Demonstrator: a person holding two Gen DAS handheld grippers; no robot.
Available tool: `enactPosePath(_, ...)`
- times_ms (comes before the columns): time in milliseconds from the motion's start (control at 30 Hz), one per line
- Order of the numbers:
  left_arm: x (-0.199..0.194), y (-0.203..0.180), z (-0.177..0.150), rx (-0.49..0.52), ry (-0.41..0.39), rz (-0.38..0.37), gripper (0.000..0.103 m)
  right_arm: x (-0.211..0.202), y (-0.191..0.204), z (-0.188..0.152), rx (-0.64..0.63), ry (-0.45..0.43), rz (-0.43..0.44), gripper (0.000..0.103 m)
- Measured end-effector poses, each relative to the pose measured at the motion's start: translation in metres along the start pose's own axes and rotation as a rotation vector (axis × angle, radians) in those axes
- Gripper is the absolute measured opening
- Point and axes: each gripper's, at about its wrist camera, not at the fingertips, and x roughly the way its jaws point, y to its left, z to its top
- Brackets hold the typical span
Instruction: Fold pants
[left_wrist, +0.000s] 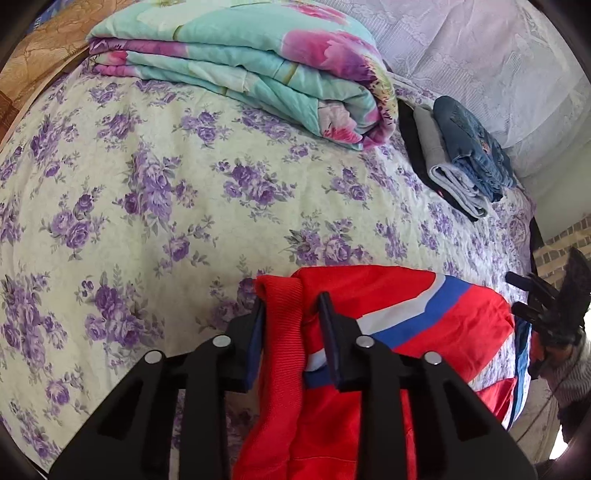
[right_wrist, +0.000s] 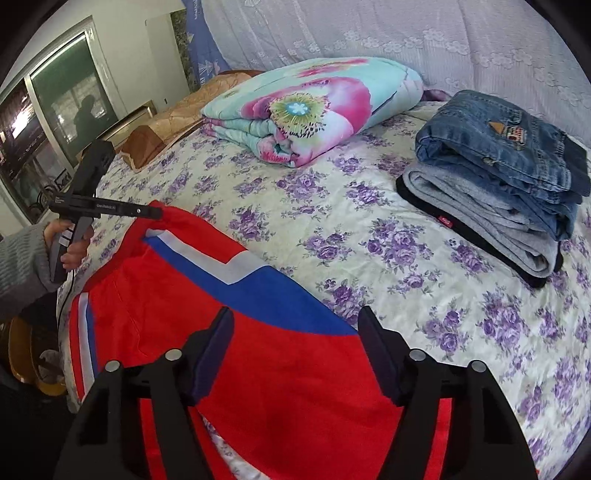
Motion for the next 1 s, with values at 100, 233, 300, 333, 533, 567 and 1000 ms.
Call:
enactPosePath(100,-0.003,-0.004,0.001,0.009,-0.001,0.004,0.025,0.025,-0.003,0.004,-0.061,0.064,0.028,0.048)
enactPosePath(233,-0.004,-0.004,0.002,0.002,0.002,0.014,0.025,0.052,-0.013,0.007,-0.143,0.128,0.034,0.044)
enactPosePath(300,-0.003,-0.004,0.002,-0.004,0.004,0.023,0.025,0.065,-0.017,0.005,-0.177,0.169,0.053,0.043)
enactPosePath(333,-0.004,-0.003,0.002,-0.007,0.005,0.026,0.025,0.069,-0.018,0.003,-0.189,0.188,0.060,0.041)
enactPosePath(533,-0.006,-0.007,0.002,-0.010,0.006,0.049,0.025,0.070,-0.022,-0.005,-0.196,0.210,0.105,0.005)
enactPosePath(567,-0.008,-0.008,0.002,-0.007,0.004,0.050,0.024,0.061,-0.019,-0.005,-0.200,0.191,0.099,0.004)
enactPosePath(1000,-0.060,-0.020,-0.025,0.105,-0.039,0.004,0.015,-0.049,0.061,-0.043,-0.183,0.038,0.020,0.004)
